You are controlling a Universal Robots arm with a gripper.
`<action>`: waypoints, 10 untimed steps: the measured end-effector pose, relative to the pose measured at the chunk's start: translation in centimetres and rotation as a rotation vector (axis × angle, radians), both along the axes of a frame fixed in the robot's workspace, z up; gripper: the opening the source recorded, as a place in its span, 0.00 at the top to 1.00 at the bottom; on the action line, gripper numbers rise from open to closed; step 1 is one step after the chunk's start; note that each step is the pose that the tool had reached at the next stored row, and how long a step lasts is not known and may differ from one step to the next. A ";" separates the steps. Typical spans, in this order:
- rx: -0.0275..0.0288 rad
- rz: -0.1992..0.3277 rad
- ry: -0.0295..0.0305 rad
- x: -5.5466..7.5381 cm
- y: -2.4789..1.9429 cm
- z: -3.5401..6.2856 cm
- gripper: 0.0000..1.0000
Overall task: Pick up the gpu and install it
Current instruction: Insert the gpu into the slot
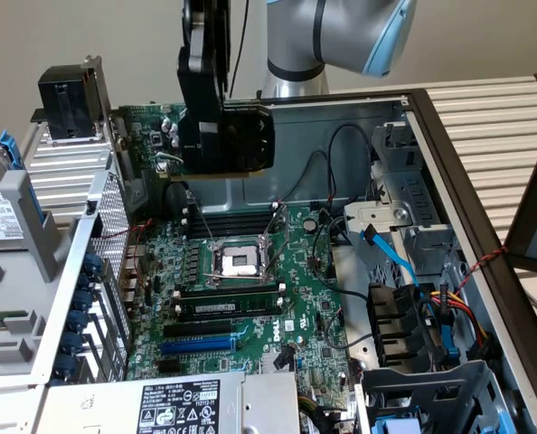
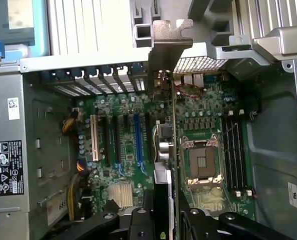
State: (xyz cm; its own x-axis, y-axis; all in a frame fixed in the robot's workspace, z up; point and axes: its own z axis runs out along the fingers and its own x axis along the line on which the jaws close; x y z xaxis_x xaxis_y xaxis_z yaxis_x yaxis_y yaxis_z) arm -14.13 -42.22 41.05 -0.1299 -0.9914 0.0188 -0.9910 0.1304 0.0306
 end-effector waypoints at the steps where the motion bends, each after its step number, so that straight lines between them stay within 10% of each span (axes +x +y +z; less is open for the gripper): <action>1: -0.0064 0.000 -0.0070 -0.2 0.00 -0.03 0.72; 5: -0.0337 0.000 -0.0175 -0.8 0.09 -0.18 0.72; 10: -0.0359 0.001 -0.0257 -1.2 0.34 -0.97 0.72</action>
State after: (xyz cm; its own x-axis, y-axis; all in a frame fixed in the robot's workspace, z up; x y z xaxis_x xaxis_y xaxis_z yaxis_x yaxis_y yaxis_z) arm -15.33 -41.88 40.08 -0.1294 -0.9903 0.0510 -0.9916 0.1296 0.0004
